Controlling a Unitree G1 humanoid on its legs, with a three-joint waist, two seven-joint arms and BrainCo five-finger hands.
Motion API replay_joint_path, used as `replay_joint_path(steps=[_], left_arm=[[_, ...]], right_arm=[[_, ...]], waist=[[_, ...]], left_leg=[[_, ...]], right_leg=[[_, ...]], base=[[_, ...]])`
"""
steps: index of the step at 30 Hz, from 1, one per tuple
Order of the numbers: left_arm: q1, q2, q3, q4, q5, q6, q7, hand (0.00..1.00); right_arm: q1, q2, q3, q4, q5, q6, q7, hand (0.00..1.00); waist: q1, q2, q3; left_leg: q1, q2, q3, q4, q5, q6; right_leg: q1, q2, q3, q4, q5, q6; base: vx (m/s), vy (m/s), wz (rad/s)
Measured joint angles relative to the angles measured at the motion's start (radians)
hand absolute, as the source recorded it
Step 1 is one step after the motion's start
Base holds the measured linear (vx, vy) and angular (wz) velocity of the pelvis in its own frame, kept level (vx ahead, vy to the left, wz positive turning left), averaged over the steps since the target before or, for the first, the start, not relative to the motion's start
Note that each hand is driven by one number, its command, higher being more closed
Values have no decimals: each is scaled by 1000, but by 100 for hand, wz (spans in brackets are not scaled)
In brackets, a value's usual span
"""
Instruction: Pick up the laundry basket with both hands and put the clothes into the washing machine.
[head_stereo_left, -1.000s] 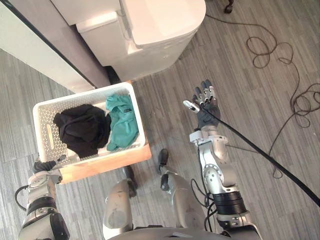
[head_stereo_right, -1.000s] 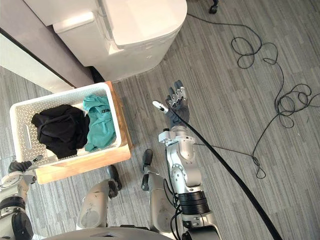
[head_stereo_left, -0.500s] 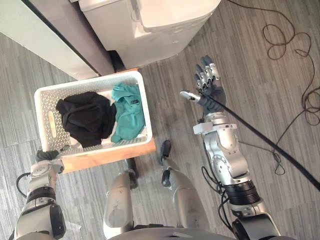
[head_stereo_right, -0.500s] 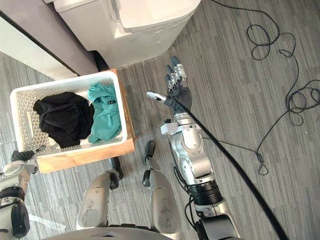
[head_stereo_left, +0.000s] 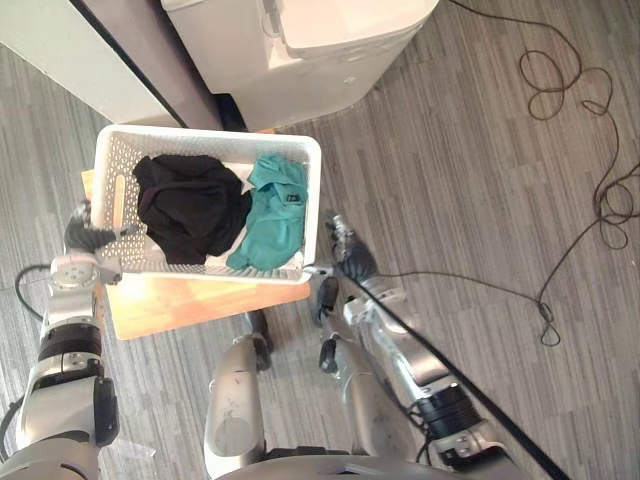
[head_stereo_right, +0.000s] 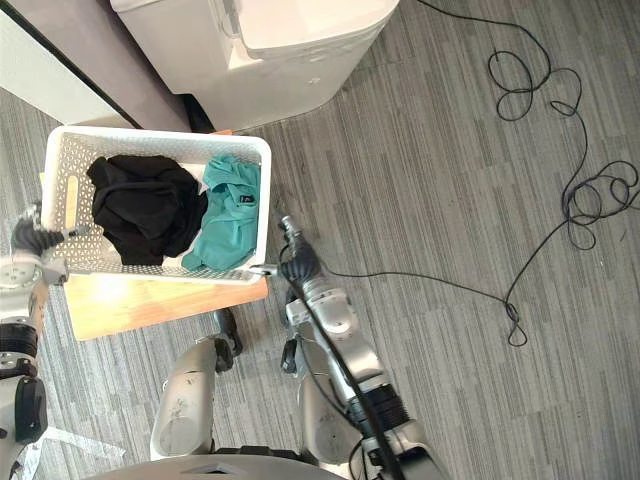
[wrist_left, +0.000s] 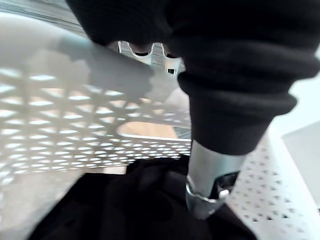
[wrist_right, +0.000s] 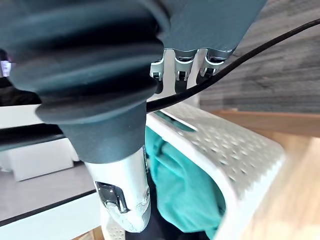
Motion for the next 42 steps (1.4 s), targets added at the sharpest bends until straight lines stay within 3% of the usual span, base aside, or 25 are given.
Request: replay_joint_path(steps=[6,11,19,30,34,38,42], left_arm=[[4,-17,1,-103,21,16,23,0],[8,-47,11,-158,39,22,63,0],[9,-65,10,-205,58,33,64,0],[57,-151,15,-378,151,99,81,0],[71,-168,39,-420,204,138,39,0],[74,-167,51,-473,270,182,-37,0],[75,-167,52,-502,295,204,-80,0]], right_arm=[[-21,108,-16,45,56,3,-13,0],[-38,112,-40,45,89,3,-46,0],[-71,112,-81,44,97,3,-51,0],[-145,74,-245,40,-7,49,-73,0],[-164,62,-262,40,-65,85,-60,0],[-249,34,-271,44,-116,146,14,0],[-336,37,-271,88,-120,176,72,0]], waist=[[8,1,12],[24,2,12],[30,1,12],[49,1,12],[46,1,11],[49,1,11],[50,1,11]], left_leg=[[-12,14,2,22,-10,-3],[-34,15,5,31,-11,-3],[-58,15,-1,38,-13,1],[-72,19,-7,57,-14,2],[-76,19,-5,59,-14,3],[-88,19,-3,65,-15,3],[-92,19,-1,68,-16,7]], right_leg=[[-5,11,3,-3,1,0],[-27,12,6,-2,6,-3],[-26,13,5,-37,33,7],[-24,16,4,-49,49,7],[-27,16,5,-49,49,7],[-34,16,6,-58,56,4],[-34,16,8,-66,63,4]], base=[[16,-4,-3],[41,-8,-3],[15,-1,1],[0,0,0],[9,-5,-1],[27,-13,0],[32,-6,-1]])
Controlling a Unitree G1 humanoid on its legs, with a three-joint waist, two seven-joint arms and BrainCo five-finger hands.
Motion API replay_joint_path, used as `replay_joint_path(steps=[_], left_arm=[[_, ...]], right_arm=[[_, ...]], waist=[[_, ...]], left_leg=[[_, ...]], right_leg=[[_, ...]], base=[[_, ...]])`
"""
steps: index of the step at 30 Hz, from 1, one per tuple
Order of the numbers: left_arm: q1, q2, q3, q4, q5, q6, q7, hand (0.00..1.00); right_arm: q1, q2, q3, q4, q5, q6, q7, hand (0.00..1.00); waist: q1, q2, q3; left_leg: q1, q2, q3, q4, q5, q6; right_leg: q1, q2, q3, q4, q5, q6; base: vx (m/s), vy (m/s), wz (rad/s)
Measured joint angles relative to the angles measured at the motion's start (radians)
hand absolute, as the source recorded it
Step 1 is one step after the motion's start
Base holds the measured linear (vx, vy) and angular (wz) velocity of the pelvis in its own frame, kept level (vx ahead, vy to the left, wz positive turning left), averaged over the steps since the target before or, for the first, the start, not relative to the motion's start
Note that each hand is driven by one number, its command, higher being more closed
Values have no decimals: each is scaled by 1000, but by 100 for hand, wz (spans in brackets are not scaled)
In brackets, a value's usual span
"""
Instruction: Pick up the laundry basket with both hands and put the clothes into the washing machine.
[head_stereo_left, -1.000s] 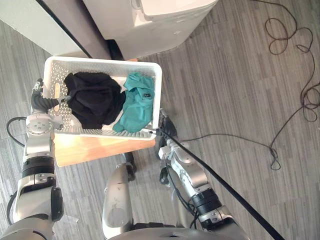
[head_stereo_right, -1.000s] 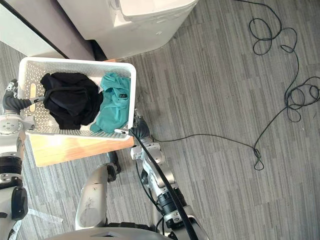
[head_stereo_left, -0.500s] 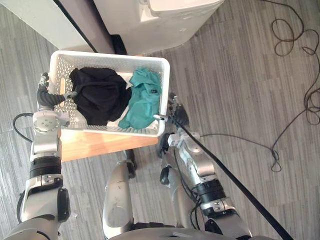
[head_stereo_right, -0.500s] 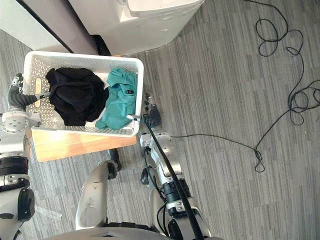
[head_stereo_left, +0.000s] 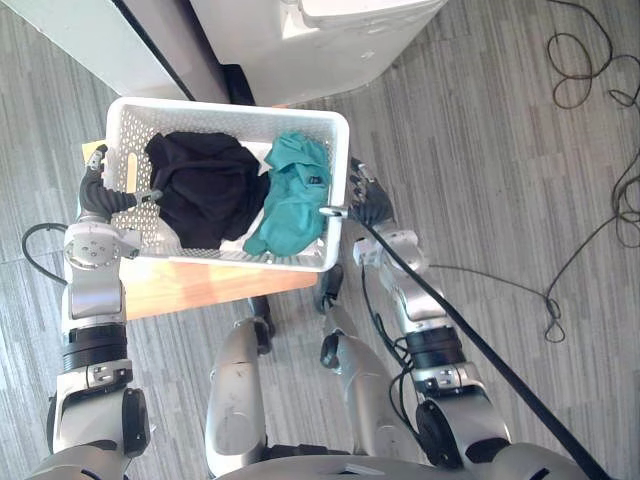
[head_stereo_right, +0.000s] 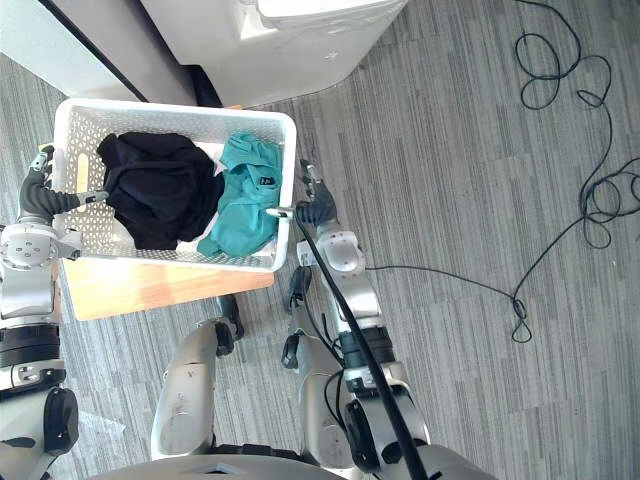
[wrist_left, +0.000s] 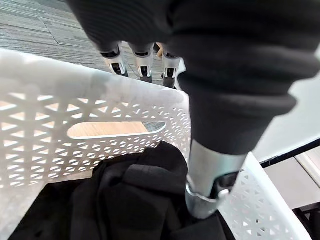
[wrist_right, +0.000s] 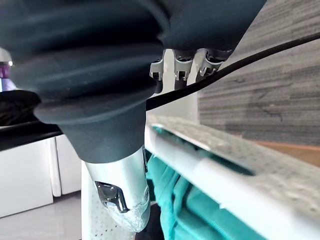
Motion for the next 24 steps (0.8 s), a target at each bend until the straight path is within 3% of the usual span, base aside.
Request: replay_joint_path(steps=[4,9,24], left_arm=[[1,-7,41,-32,-1,15,-9,0],[-43,-5,178,20,-50,12,91,0],[-43,-8,167,57,-193,3,121,0]], right_arm=[[-18,1,-11,38,0,2,14,0],[-62,0,-44,77,3,-8,14,0],[-85,-6,-95,70,15,-11,14,0]], waist=[[0,0,0],[-6,0,-1],[-9,-2,-2]], left_leg=[[-1,0,-1,-2,0,0],[-43,0,-6,1,6,-1],[-67,-6,-35,-21,35,-6]], right_leg=[[-1,0,-1,-1,0,0],[-34,1,-4,-13,12,-3],[-37,5,-15,-44,31,2]], base=[[41,-10,0],[34,-29,1],[35,-18,6]])
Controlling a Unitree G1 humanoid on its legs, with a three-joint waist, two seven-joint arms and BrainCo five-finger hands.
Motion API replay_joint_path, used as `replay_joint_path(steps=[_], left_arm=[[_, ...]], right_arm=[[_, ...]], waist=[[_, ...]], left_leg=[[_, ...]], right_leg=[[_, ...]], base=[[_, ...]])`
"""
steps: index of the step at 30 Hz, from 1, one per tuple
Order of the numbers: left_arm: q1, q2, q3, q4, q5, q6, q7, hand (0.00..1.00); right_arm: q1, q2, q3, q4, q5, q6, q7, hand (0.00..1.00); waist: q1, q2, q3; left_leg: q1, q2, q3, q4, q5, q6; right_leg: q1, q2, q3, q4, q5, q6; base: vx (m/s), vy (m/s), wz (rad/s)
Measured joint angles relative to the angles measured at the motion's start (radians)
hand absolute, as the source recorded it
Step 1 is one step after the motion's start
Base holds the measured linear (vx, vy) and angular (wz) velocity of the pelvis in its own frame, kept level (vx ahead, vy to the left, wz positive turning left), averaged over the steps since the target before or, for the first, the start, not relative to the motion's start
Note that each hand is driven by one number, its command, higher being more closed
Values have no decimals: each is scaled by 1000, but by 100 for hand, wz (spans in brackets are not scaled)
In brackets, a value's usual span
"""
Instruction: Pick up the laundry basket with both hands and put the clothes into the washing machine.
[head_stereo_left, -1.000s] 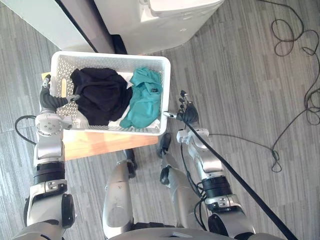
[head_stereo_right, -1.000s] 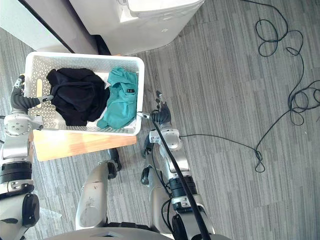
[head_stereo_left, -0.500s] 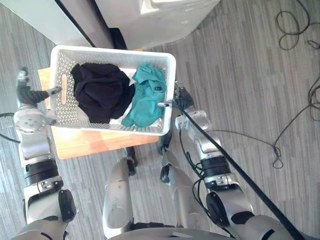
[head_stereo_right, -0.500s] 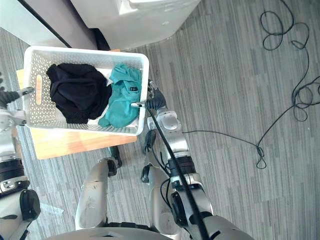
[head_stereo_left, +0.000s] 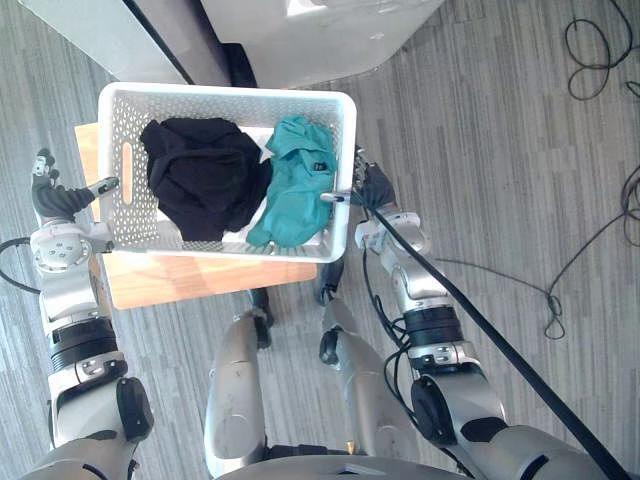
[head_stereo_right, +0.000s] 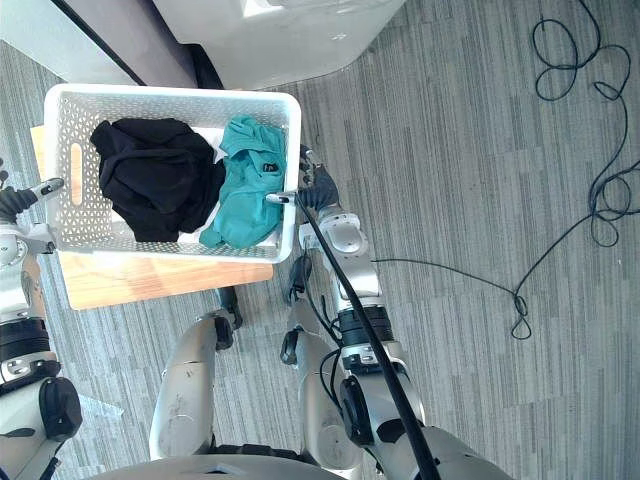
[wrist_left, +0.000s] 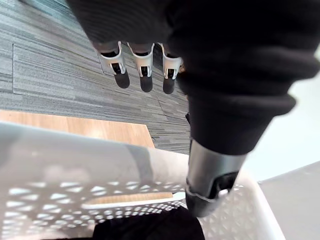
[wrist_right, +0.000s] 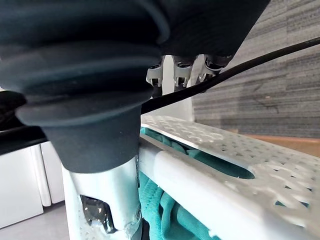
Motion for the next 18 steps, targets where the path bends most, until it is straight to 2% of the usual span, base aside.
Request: replay_joint_path(steps=[5,11,18], left_arm=[[-18,-1,-98,-4,-32,-13,-43,0],[-24,-20,-127,-13,-61,-19,-69,0],[-25,-26,-170,-41,-106,-20,-72,0]], right_arm=[[-6,-41,4,-29,37,-1,2,0],[-3,-81,1,-63,47,-3,15,0],[10,-82,-1,-82,47,-3,17,0]], waist=[[-3,-1,0],[0,-1,-1],[0,-1,-1]], left_leg=[[-26,-2,3,5,4,4],[-33,-11,11,-3,10,7],[-33,-21,15,-16,15,9]], right_leg=[[-21,-1,12,-9,16,11],[-35,-9,16,-9,19,6],[-40,-17,16,-9,21,8]], base=[[0,0,0],[12,11,0],[19,14,1]])
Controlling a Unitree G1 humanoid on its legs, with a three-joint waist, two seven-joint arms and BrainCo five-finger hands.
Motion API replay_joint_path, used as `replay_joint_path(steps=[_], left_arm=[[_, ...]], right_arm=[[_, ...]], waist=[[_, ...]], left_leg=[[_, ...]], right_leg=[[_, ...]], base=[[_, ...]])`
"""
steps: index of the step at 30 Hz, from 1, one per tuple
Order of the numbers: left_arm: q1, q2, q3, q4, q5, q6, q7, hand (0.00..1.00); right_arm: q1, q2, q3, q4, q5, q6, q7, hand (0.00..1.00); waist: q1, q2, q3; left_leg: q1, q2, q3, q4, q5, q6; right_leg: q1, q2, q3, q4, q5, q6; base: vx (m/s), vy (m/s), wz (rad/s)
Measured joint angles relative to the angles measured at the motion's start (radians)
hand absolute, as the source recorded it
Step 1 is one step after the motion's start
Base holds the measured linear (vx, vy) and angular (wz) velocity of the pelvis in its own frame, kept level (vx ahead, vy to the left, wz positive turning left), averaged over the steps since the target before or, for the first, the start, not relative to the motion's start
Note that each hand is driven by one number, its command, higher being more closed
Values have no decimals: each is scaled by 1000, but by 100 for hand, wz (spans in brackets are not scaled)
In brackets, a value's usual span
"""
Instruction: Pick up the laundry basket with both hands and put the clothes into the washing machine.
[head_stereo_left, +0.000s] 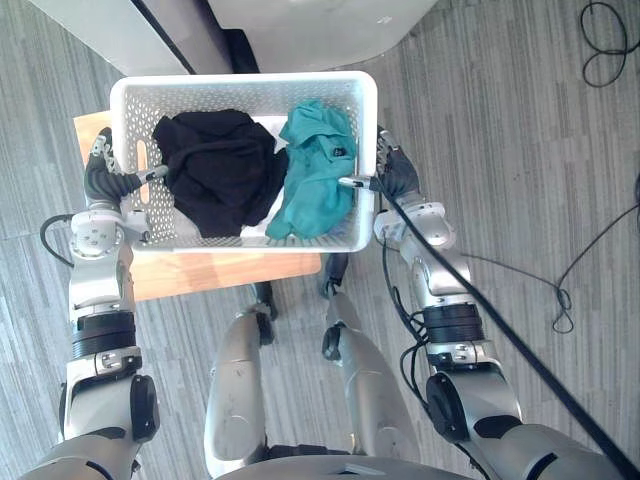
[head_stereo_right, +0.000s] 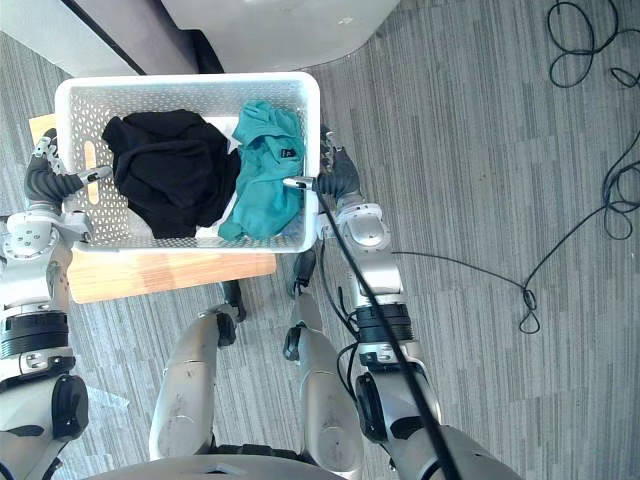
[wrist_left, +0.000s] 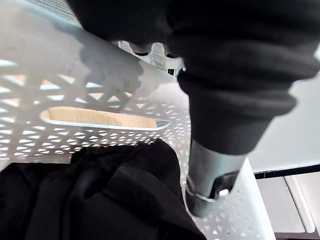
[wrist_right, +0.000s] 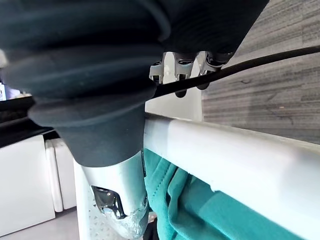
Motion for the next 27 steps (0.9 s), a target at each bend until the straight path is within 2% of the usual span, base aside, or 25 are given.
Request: replay_joint_path(steps=[1,6,7,10,13,16,18,19,20,21,25,27], left_arm=[[0,0,-1,-2,1,0,-1,100],[1,0,0,0,23,8,-17,100],[6,0,-5,11,30,13,-30,100],[20,1,-12,64,80,18,-43,100],[20,-3,-21,119,144,-15,-45,100],[24,-3,4,229,165,-80,-47,100],[59,-15,45,333,172,-160,-35,100],[70,-15,50,351,178,-177,-33,100],[79,-13,51,375,197,-189,-23,100],[77,-8,49,406,227,-194,-12,100],[-4,17,61,513,278,-207,13,100],[-24,22,77,548,277,-207,22,100]], right_arm=[[5,0,0,-6,0,0,0,0],[24,0,9,-46,-1,3,1,0],[25,0,9,-46,-1,5,0,100],[28,-14,33,-77,-2,12,2,100],[24,-42,42,-95,-7,17,-4,100],[27,-56,59,-94,-20,19,-8,100],[22,-69,127,-96,-15,7,-28,100],[19,-70,144,-102,-9,-1,-29,100],[18,-77,172,-123,-1,-12,-39,100],[14,-87,189,-125,18,-33,-40,100],[-19,-152,259,-197,91,-73,-62,100],[-32,-148,284,-203,115,-87,-76,100]], waist=[[0,0,0],[4,0,0],[3,0,0],[-10,-1,-2],[-14,-3,-3],[-22,-4,-28],[-22,-5,-74],[-23,-4,-78],[-26,-6,-82],[-32,-8,-89],[-25,-7,-93],[-32,-9,-95]], left_leg=[[0,0,1,0,0,0],[-2,0,15,-2,0,0],[-3,-1,17,-2,-1,1],[-13,5,18,3,-2,3],[-30,14,21,24,-5,8],[-29,15,32,23,-5,8],[-29,21,45,8,4,7],[-23,22,48,-2,8,7],[-13,19,53,-10,11,4],[-17,15,48,5,1,0],[-39,19,56,36,-10,8],[-43,20,55,47,-13,11]], right_leg=[[0,0,0,0,0,0],[-11,-1,11,0,7,9],[-13,-2,14,0,8,10],[-19,3,33,-10,26,33],[-28,9,55,-15,30,38],[-32,9,63,-15,19,52],[-45,5,35,-13,-50,99],[-45,3,22,-10,-70,102],[-46,-4,3,3,-66,91],[-48,-11,-5,13,-22,42],[-64,-11,1,14,-7,33],[-64,-12,1,14,-3,38]], base=[[0,0,0],[27,17,-6],[16,19,-5],[10,19,-8],[2,10,-8],[-7,-18,-10],[-8,-54,-24],[4,-56,-16],[13,-38,7],[9,-13,10],[20,-2,-3],[-16,10,-1]])
